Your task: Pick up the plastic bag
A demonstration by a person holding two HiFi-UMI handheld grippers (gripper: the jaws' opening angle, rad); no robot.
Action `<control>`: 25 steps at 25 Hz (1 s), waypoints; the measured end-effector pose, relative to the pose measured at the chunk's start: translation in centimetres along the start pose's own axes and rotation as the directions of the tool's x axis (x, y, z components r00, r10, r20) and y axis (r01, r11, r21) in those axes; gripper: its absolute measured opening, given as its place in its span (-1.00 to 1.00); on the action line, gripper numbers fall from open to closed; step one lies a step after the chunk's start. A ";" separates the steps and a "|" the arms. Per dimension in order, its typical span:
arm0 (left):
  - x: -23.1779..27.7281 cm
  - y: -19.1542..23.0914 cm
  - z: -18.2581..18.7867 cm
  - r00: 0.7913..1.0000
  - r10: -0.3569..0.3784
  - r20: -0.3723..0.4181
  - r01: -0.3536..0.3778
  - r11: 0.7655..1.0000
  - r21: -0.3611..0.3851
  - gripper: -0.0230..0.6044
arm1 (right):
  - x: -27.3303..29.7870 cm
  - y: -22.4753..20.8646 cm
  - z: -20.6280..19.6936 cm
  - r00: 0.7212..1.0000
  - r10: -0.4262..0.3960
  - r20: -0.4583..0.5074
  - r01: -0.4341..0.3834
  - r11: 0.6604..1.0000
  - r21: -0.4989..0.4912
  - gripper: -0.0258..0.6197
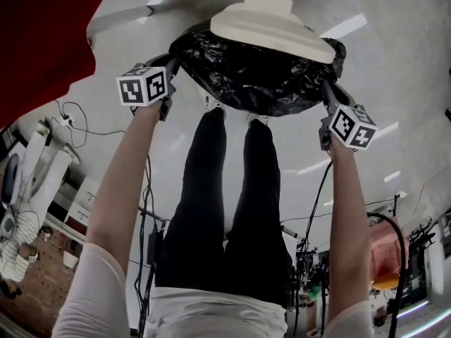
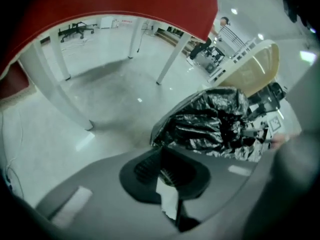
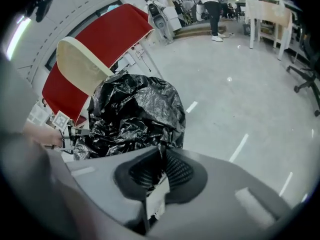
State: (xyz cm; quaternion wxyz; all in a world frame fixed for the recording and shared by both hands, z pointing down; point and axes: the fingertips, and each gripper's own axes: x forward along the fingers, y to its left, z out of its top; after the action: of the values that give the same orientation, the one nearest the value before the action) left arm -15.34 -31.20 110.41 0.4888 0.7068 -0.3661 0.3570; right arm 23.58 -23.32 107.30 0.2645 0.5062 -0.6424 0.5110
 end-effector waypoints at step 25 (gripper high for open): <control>-21.1 -14.1 1.1 0.999 0.033 0.043 -0.043 0.969 0.244 -0.91 | -19.6 9.9 3.3 0.999 0.033 -0.011 -0.034 0.986 -0.161 -0.91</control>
State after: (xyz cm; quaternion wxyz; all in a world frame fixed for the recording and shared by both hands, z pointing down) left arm -13.07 -25.12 85.87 0.3837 0.7614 -0.3419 0.3951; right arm 21.87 -19.21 85.50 0.2986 0.4703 -0.6890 0.4637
